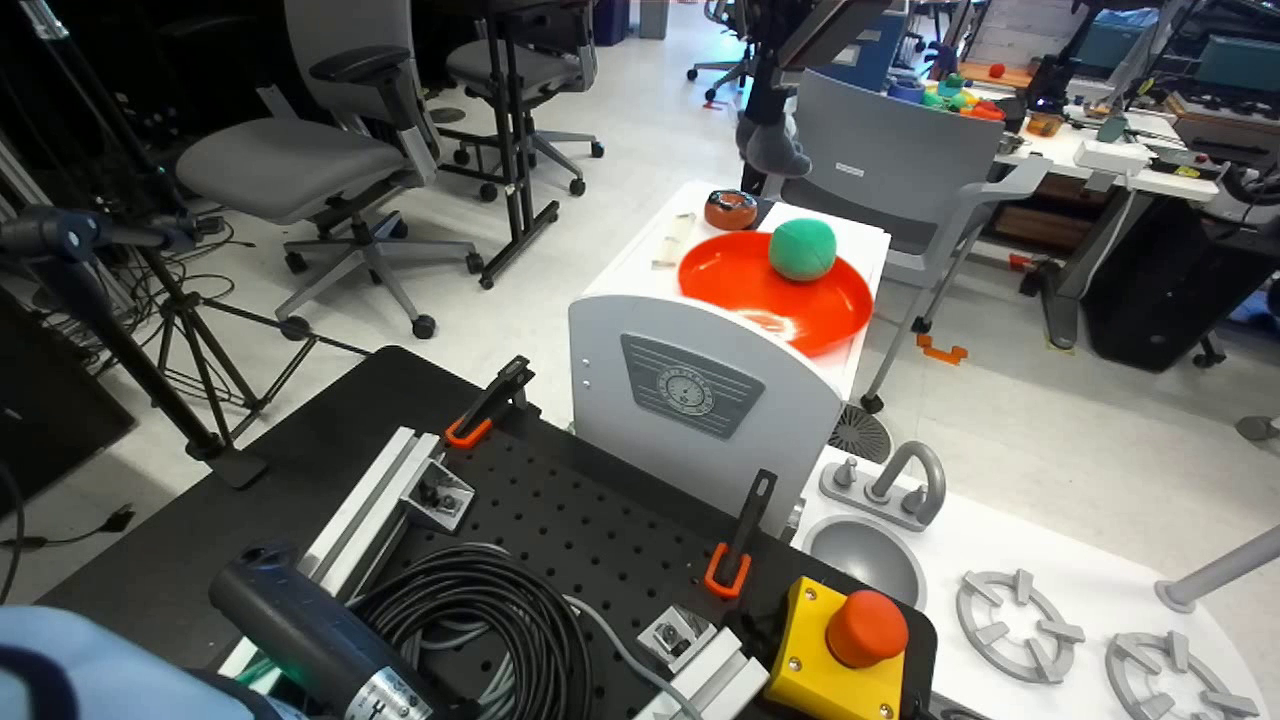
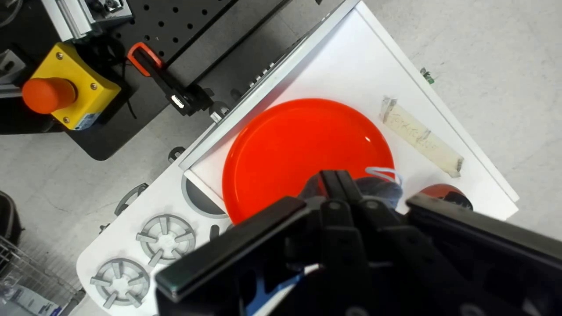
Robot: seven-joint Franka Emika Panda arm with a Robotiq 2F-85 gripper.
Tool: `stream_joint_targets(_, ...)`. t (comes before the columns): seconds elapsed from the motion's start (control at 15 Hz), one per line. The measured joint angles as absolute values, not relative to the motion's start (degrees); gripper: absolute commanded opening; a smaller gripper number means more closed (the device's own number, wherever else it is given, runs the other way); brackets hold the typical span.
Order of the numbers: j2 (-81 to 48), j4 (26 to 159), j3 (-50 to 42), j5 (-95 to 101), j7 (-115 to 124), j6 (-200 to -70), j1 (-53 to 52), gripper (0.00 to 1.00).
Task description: Pick up the grey bear and put it on the red plate
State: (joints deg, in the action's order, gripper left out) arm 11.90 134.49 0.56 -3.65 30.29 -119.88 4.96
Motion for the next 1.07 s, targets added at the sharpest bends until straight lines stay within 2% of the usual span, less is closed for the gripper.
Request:
stream_joint_targets(0.13, 11.9, 134.4, 0.6, -3.6, 30.1, -119.9, 5.0, 0.00)
stream_joint_targets(0.2, 11.9, 134.3, 0.6, -3.6, 30.0, -119.9, 5.0, 0.26)
stream_joint_targets(0.33, 11.9, 134.2, 0.6, -3.6, 29.8, -119.9, 5.0, 0.33)
stream_joint_targets(0.93, 11.9, 133.9, 0.6, -3.5, 29.8, -119.9, 5.0, 0.98)
stream_joint_targets(1.07, 11.9, 133.9, 0.6, -3.5, 29.8, -119.9, 5.0, 1.00)
